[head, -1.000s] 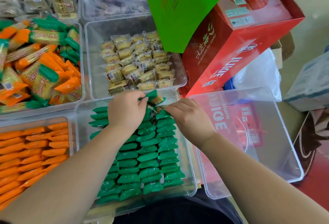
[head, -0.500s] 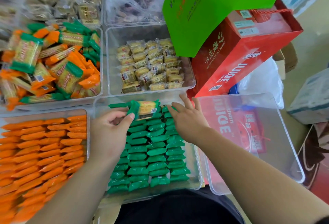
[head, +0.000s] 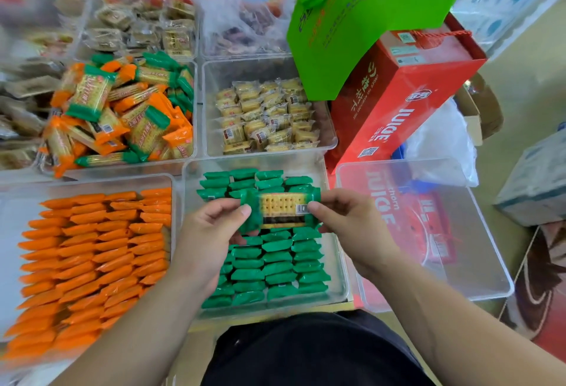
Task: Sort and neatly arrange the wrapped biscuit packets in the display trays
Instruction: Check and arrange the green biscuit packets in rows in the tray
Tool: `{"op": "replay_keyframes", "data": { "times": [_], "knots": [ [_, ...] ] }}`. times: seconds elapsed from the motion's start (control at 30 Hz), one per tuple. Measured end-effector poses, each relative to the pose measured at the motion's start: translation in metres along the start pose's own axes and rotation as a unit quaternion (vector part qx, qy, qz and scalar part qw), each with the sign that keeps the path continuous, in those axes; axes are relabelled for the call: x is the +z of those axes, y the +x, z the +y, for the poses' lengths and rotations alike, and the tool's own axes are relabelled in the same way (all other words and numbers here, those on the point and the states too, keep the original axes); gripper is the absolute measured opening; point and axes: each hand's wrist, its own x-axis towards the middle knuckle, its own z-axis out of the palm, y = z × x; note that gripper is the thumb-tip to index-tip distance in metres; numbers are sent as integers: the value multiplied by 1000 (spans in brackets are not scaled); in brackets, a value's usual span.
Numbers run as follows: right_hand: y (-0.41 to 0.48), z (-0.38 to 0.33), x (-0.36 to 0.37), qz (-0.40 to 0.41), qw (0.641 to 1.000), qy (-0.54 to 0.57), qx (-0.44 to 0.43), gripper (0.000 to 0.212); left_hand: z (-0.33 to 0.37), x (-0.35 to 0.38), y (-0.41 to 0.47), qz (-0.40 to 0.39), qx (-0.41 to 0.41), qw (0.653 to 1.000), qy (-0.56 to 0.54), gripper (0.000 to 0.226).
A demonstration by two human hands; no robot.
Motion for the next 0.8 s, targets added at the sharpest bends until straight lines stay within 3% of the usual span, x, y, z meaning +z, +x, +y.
{"op": "replay_keyframes", "data": {
  "times": [0.1,0.27,0.4,0.47,0.57,0.73,0.8],
  "knots": [
    [-19,-1,-7,-15,998,50,21,5,0,-8,-15,-19,7,1000,1,9],
    [-44,4,-6,-75,974,200,74,7,12,-16,-38,-83,-39,990,-108,13],
    [-49,11,1,-118,955,257,90,26,16,-24,-49,-106,-65,978,-170,5],
    [-51,14,7,-126,946,278,111,27,20,-26,-58,-128,-49,978,-155,5],
    [-56,19,17,-126,935,292,155,8,25,-23,-68,-142,-24,984,-108,11],
    [-60,17,15,-122,931,300,166,8,18,-30,-65,-114,-34,987,-109,37],
    [-60,12,8,-125,934,299,153,13,13,-33,-61,-95,-43,988,-115,34]
  ]
}}
